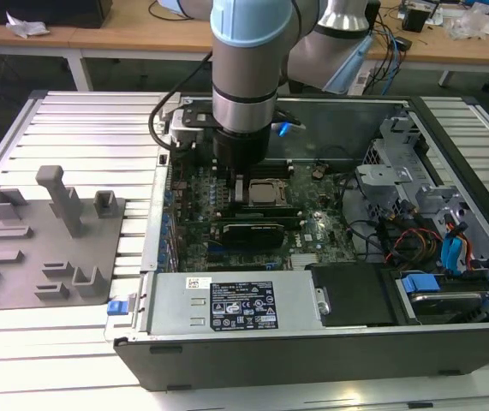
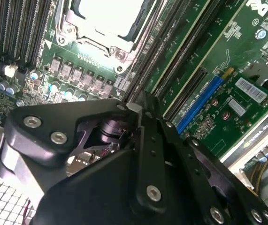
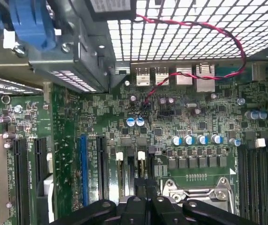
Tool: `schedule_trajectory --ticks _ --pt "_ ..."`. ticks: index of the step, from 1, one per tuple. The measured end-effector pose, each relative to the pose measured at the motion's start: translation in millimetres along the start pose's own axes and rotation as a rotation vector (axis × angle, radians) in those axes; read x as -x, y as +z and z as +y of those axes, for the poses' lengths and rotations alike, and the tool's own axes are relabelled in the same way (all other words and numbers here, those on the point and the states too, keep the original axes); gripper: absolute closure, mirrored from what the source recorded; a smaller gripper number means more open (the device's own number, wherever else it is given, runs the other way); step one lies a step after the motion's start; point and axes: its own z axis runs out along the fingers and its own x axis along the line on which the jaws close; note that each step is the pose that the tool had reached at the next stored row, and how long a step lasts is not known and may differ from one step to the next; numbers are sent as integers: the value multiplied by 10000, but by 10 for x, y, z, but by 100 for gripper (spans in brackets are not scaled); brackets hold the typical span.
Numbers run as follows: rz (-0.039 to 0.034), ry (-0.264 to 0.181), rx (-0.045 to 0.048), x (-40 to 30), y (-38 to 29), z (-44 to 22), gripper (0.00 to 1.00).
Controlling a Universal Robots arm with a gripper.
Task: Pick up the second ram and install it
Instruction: 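Press down the second ram until it locks into place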
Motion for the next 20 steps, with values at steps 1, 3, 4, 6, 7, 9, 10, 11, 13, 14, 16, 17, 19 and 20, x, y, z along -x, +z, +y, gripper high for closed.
schedule_trajectory --ticks 1,3,4,6,7,9,10,11,13,14,16,17,19,20 --pt "-4 0 -2 0 1 0 89" --pt "-23 4 -8 3 -17 -8 89" --pt "-28 1 -18 5 -25 -29 89" --pt "-14 0 22 9 -42 -164 89" --pt "-12 1 55 13 -44 -274 89" --pt "-8 0 101 23 -48 -449 89" --pt "-8 1 107 31 -54 -516 89" --pt "-7 1 109 37 -69 -545 89" --pt "-7 2 109 53 -150 -562 89" --pt "-9 3 108 59 -246 -563 89" --pt "-9 2 108 63 -462 -560 89" --pt "-8 2 108 64 -546 -559 89" --pt "-12 1 108 64 -567 -559 89" --pt "-10 2 109 64 -568 -559 89"
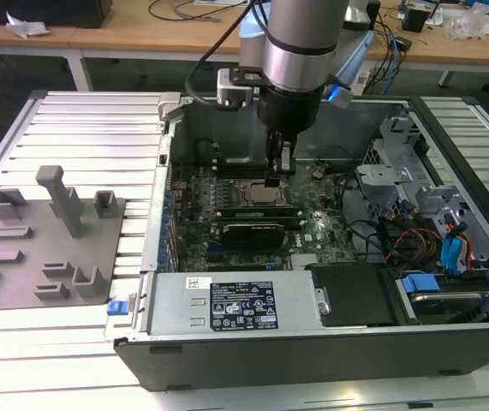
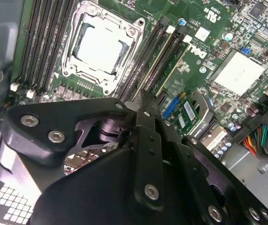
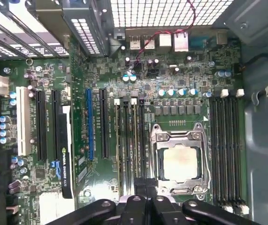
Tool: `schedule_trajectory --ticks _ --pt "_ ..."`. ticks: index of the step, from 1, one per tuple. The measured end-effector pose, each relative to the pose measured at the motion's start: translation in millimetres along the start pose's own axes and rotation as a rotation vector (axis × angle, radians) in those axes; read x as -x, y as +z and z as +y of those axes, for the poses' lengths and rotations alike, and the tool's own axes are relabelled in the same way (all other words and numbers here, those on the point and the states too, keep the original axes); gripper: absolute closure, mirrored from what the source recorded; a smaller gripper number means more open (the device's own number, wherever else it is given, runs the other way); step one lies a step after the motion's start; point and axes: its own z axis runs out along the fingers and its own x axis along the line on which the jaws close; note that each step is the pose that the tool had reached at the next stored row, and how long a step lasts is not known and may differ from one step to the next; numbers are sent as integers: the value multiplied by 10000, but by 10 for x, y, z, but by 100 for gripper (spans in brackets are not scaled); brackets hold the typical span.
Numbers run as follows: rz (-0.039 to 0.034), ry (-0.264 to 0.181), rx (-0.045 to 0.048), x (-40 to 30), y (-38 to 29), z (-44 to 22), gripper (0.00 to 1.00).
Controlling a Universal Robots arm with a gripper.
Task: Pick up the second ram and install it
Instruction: 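Press down the second ram until it locks into place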
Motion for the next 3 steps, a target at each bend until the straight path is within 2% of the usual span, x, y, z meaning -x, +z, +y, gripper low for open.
schedule_trajectory --ticks 3 --pt "-2 0 0 0 0 0 89"
